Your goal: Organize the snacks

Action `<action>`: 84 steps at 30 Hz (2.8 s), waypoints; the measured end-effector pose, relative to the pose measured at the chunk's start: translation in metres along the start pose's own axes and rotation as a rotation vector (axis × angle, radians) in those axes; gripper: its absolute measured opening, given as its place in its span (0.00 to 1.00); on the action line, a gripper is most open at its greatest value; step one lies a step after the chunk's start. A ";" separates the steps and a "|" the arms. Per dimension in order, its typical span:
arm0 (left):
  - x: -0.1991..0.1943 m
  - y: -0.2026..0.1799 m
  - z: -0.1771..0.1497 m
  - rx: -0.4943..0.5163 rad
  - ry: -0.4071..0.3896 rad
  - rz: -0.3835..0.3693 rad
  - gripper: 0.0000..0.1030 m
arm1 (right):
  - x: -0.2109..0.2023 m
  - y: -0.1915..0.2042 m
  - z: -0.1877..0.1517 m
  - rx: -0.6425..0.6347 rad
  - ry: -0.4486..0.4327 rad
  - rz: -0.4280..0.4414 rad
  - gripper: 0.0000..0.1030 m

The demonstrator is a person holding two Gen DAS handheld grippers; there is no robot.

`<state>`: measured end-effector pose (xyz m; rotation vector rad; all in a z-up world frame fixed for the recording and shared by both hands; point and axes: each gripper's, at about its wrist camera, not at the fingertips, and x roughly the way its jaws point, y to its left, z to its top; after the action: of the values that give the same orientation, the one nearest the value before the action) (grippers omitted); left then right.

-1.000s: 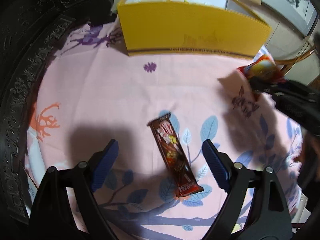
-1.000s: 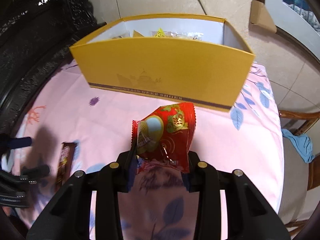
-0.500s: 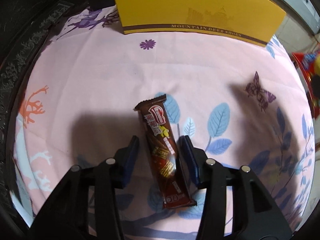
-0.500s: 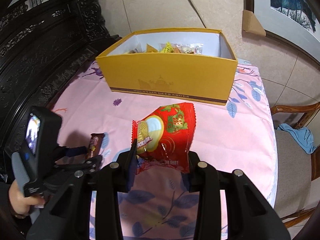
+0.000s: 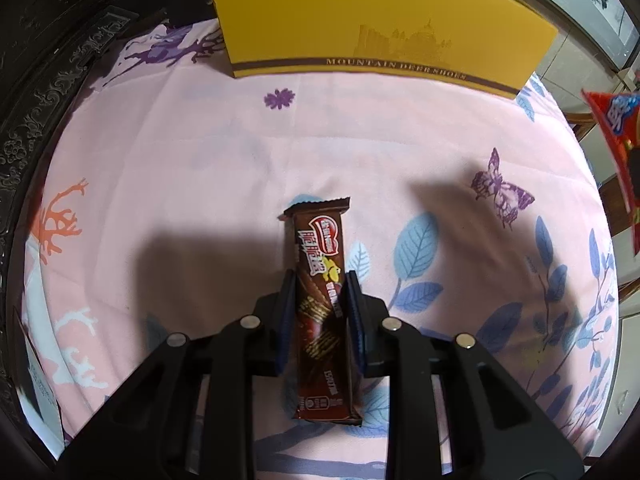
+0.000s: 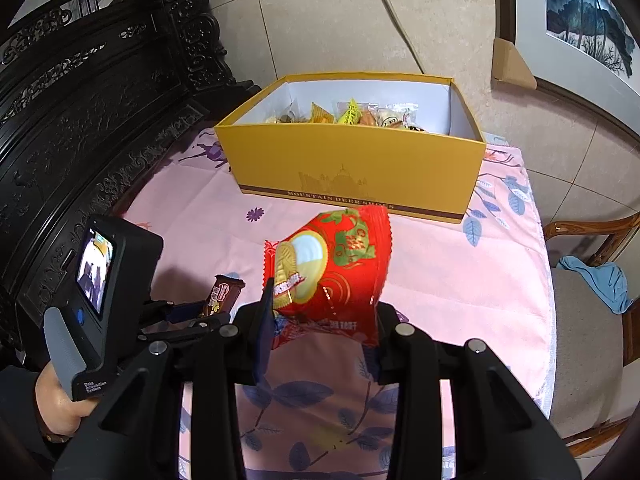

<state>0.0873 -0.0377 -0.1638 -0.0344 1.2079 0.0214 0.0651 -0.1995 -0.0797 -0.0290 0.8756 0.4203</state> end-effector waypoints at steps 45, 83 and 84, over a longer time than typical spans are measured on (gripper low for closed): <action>-0.060 0.019 0.281 -0.069 -0.317 -0.023 0.97 | 0.089 -0.065 0.212 0.145 -0.040 -0.161 0.96; -0.109 0.014 0.261 -0.081 -0.360 0.024 0.98 | 0.050 -0.048 0.196 0.153 -0.040 -0.209 0.99; -0.109 0.015 0.260 -0.084 -0.365 0.034 0.98 | 0.050 -0.048 0.196 0.151 -0.038 -0.210 0.99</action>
<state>0.2909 -0.0131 0.0302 -0.0799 0.8420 0.1036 0.2556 -0.1881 0.0017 0.0263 0.8548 0.1574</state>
